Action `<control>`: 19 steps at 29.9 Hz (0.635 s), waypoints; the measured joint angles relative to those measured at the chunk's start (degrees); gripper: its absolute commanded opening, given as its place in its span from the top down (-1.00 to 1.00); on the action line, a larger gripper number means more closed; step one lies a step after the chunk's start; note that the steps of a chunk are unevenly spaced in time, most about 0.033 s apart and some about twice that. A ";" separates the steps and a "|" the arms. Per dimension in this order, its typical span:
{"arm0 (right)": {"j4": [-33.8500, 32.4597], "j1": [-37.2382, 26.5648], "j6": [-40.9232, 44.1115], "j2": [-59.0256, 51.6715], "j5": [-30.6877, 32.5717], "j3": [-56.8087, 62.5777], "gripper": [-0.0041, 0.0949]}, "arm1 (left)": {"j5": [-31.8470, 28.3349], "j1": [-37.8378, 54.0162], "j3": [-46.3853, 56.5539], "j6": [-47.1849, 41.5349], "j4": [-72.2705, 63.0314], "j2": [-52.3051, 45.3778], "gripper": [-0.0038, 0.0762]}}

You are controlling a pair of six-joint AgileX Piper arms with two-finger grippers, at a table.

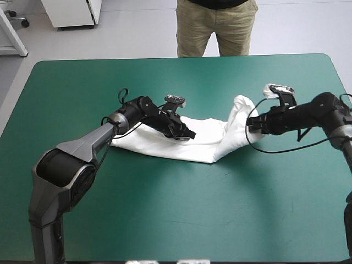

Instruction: Fold the cloth

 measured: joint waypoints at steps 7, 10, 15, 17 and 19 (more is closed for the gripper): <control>-4.23 13.64 6.93 1.68 0.58 -11.46 0.93 | 6.30 5.37 -1.83 -1.57 10.27 -13.64 0.93; -6.39 19.32 10.01 3.83 0.58 -16.35 0.93 | 11.70 8.93 -2.79 -3.54 14.90 -22.03 0.93; -8.92 28.62 14.52 9.20 0.51 -25.46 0.93 | 16.98 14.95 -3.33 -6.92 20.10 -34.72 0.93; -10.61 32.37 16.52 12.41 0.51 -30.24 0.93 | 17.61 16.50 -3.33 -7.56 20.82 -39.14 0.93; -12.77 35.38 18.87 16.00 0.51 -35.18 0.93 | 18.17 17.44 -3.33 -7.88 21.34 -42.55 0.93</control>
